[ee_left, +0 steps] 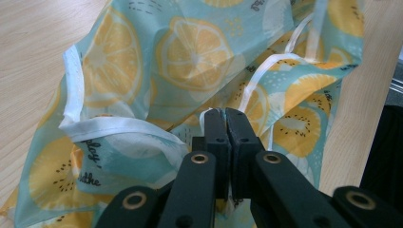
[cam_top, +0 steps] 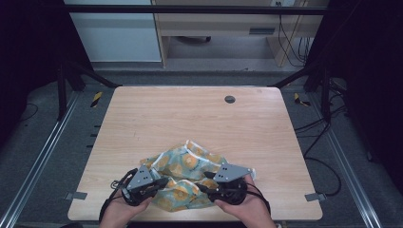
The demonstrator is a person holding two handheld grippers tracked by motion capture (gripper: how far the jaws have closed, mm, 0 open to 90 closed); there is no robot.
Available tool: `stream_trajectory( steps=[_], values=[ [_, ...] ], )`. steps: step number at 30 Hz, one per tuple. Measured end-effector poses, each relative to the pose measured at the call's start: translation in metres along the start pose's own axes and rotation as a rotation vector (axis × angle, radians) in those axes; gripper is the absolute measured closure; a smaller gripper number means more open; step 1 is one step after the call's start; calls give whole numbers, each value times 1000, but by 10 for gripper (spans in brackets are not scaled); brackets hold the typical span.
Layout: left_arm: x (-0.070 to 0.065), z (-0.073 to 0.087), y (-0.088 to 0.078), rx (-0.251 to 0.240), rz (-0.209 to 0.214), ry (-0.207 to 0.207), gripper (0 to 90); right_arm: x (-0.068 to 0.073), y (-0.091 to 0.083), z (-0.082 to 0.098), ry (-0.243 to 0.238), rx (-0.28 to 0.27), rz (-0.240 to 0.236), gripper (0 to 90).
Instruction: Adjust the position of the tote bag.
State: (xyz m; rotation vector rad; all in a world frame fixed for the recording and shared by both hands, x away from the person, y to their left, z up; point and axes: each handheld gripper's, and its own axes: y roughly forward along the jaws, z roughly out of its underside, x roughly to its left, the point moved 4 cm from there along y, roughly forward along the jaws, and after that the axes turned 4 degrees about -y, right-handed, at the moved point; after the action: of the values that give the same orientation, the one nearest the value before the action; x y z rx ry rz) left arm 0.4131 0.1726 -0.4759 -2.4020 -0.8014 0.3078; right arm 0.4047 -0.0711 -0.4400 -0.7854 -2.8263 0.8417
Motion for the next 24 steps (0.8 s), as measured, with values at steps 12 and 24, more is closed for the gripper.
stream_trajectory(
  steps=[12, 24],
  values=[
    [5, 4, 1, 45, -24, 37, 889, -48, -7, -26, -10, 34, 63, 518],
    [7, 7, 4, 70, -44, 53, 885, -51, 9, -10, -34, 129, 24, 390]
  ],
)
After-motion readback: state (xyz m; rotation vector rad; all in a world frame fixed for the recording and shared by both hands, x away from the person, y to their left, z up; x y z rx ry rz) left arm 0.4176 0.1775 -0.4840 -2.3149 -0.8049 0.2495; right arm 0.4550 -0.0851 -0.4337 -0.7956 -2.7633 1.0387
